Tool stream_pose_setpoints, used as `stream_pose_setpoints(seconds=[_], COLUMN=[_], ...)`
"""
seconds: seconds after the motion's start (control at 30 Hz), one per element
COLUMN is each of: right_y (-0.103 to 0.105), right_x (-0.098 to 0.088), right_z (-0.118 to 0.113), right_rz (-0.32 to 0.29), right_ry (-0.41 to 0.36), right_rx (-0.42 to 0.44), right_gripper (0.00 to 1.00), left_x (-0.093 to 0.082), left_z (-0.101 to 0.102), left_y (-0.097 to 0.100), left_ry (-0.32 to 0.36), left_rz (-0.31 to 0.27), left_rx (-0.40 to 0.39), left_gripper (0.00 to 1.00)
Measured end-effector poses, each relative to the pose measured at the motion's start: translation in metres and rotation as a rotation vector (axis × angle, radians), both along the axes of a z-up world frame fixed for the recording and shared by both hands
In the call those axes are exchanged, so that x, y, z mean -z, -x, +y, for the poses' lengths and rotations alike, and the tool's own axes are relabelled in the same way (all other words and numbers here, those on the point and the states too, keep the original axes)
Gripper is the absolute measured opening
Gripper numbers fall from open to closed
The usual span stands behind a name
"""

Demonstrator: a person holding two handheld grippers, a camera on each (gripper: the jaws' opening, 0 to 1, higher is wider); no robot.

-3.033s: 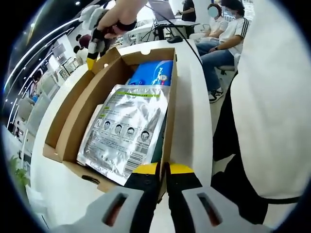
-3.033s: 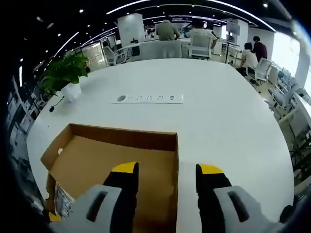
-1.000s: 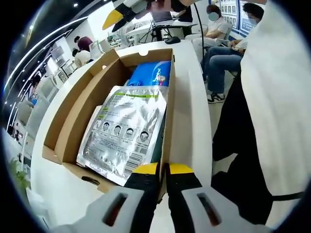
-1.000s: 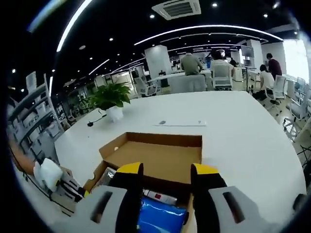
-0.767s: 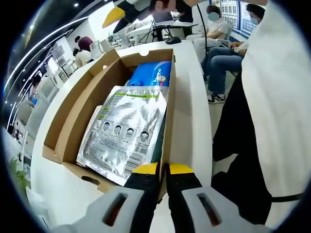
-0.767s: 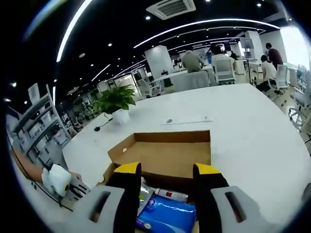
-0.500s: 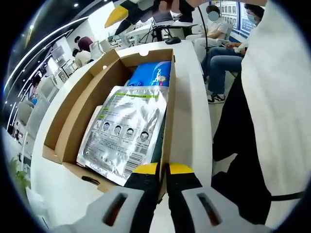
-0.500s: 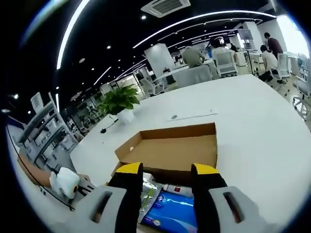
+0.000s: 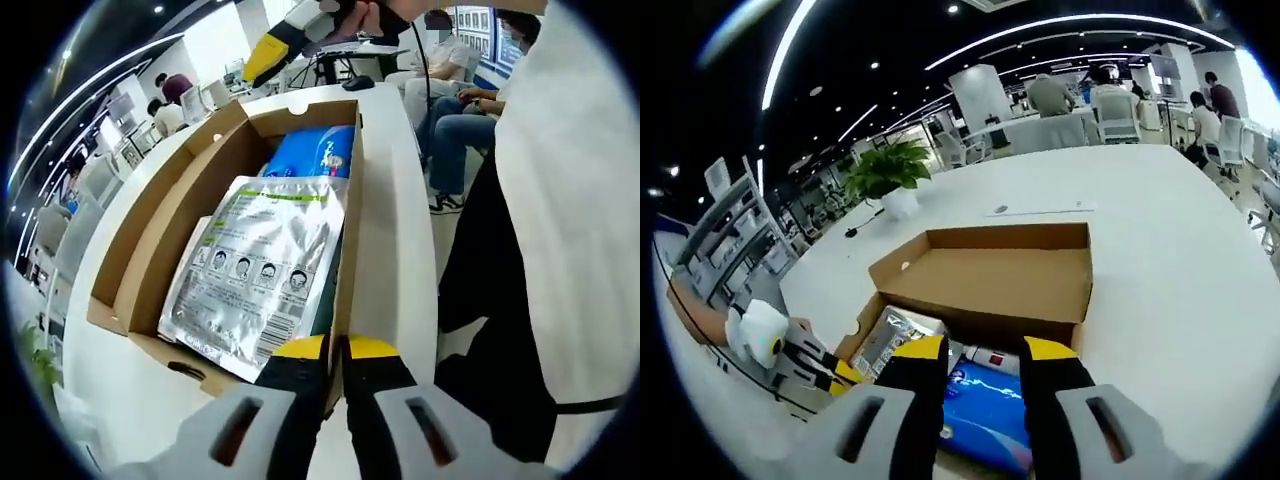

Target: Operate the shoe box by opening the lid, removing the specified soft item, and placing it in the target area until the item is outside and the box remains undamaged.

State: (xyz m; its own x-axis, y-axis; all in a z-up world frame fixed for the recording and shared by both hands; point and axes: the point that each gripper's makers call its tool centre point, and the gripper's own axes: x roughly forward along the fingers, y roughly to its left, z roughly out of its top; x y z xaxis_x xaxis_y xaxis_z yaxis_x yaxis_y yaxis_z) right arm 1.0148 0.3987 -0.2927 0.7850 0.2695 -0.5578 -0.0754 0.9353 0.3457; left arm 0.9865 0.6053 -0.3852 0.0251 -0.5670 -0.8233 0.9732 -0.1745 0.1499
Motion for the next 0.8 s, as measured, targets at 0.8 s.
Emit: stream_pose_setpoints(seconds=[0.8], right_y=[0.002], right_x=[0.018], right_z=[0.03], right_rz=[0.08], right_ry=[-0.219], right_rx=[-0.039], right_gripper=[0.34], left_x=[-0.002], left_z=[-0.001], left_y=[0.0], left_ry=[0.002], left_rz=[-0.005], left_rx=[0.004], left_gripper=[0.05])
